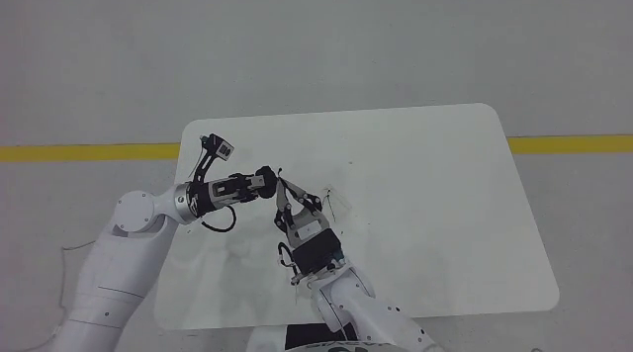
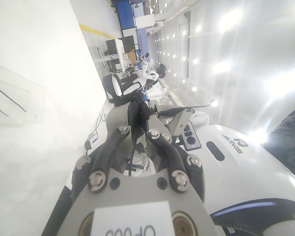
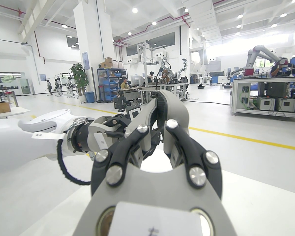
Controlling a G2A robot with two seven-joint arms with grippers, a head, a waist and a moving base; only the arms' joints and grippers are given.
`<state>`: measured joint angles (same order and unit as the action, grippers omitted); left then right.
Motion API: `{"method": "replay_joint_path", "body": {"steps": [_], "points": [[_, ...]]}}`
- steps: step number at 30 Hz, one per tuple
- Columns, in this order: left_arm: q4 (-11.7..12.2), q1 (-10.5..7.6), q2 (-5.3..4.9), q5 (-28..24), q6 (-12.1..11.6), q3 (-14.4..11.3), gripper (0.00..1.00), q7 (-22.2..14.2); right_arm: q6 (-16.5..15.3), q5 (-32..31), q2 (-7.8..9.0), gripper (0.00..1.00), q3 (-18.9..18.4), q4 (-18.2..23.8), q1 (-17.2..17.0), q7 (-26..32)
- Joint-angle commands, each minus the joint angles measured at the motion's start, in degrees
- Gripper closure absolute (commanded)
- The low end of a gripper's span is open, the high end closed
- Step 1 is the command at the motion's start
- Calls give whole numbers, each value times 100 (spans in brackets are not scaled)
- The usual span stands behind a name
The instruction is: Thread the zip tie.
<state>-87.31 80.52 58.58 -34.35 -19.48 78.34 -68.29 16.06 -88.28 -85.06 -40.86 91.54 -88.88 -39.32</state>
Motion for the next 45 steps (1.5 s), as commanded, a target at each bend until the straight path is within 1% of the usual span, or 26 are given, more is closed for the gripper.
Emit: {"method": "replay_joint_path", "body": {"steps": [1,8,17,31,45], "points": [[0,0,0,0,0,0,100,0,14,-10,-12,100,6,-22,19,38],[0,0,0,0,0,0,100,0,67,94,-80,100,77,-163,124,94],[0,0,0,0,0,0,100,0,184,167,-133,100,127,-262,218,14],[0,0,0,0,0,0,100,0,336,204,-168,100,133,-363,267,-4],[0,0,0,0,0,0,100,0,342,245,-203,100,75,-377,253,-87]]}}
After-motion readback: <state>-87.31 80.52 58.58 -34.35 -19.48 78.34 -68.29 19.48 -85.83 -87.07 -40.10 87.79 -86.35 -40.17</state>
